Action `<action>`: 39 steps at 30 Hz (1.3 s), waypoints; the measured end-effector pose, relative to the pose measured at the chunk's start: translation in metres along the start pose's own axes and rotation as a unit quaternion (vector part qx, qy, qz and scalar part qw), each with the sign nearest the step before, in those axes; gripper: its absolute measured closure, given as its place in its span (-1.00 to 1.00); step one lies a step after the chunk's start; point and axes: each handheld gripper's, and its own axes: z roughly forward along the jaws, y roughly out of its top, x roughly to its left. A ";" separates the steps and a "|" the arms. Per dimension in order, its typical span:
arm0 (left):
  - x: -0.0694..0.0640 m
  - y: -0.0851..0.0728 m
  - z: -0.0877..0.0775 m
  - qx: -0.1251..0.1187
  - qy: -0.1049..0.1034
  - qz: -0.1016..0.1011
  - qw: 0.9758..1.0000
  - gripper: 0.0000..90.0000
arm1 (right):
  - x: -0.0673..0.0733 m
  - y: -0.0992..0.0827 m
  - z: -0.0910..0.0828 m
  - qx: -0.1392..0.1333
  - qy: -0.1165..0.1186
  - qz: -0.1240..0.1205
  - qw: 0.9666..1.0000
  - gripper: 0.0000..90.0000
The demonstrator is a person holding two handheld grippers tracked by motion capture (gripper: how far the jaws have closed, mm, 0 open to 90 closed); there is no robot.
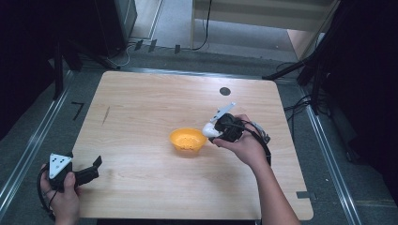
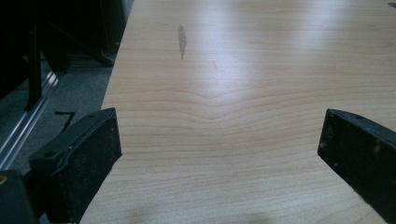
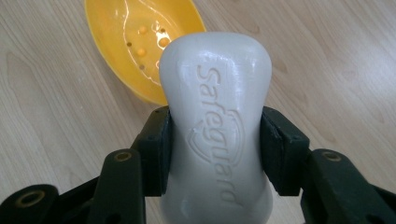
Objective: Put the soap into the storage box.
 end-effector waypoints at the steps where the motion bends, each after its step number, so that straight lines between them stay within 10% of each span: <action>1: 0.000 0.000 0.000 0.000 0.000 0.000 1.000 -1.00 | 0.000 0.001 0.000 -0.003 0.001 -0.004 1.000 0.13; 39: 0.001 0.000 0.000 -0.001 -0.002 -0.001 1.000 -1.00 | 0.021 0.054 0.044 0.023 0.059 -0.137 0.988 0.13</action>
